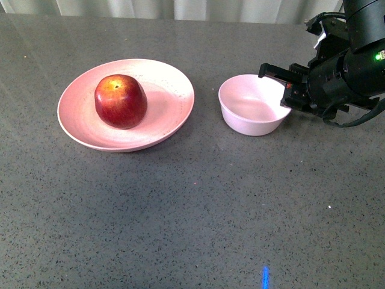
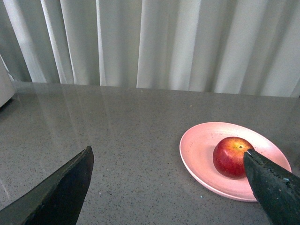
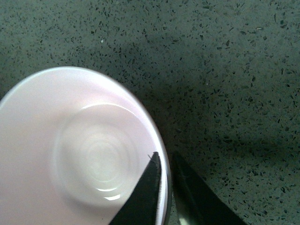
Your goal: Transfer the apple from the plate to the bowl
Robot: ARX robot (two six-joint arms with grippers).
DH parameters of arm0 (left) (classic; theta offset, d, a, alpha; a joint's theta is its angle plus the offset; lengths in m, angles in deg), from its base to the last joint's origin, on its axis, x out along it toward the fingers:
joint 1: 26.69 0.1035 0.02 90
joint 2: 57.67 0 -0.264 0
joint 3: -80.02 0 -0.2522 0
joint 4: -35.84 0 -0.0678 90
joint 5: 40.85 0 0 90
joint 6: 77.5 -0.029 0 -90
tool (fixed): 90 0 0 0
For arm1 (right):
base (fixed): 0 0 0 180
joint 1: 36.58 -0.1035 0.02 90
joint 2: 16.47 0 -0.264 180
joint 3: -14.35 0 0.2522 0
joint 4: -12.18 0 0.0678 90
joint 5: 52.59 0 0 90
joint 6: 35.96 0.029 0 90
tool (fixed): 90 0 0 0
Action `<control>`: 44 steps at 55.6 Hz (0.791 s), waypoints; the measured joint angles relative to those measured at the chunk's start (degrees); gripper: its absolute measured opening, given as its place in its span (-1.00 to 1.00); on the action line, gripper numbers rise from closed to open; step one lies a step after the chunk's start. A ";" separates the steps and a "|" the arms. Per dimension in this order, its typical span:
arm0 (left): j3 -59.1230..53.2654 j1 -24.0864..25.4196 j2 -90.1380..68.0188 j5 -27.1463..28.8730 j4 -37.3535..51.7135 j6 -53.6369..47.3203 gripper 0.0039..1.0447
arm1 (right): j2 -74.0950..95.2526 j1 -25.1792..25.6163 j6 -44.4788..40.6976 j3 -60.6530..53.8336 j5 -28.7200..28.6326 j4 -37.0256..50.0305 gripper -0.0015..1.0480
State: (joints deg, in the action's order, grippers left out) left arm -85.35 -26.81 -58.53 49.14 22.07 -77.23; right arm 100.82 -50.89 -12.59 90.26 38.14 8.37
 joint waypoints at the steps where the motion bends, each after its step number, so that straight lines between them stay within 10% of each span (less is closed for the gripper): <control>1: 0.00 0.00 0.00 0.00 0.00 0.00 0.84 | 0.00 -0.02 0.02 0.00 -0.09 0.22 -0.71; 29: 0.00 0.00 0.00 0.00 0.00 0.00 0.84 | -20.90 5.20 -5.97 -16.31 -4.31 17.29 0.84; 36: 0.00 0.00 0.00 0.02 0.00 0.00 0.84 | -27.10 6.62 -16.59 -29.31 5.84 42.88 0.45; 44: -0.02 0.00 0.02 0.00 0.00 0.00 0.84 | -32.89 8.04 -21.18 -38.56 5.27 50.73 -0.02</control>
State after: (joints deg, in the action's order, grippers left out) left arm -85.37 -26.81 -58.51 49.14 22.07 -77.23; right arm 67.93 -42.84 -33.77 51.70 43.41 59.10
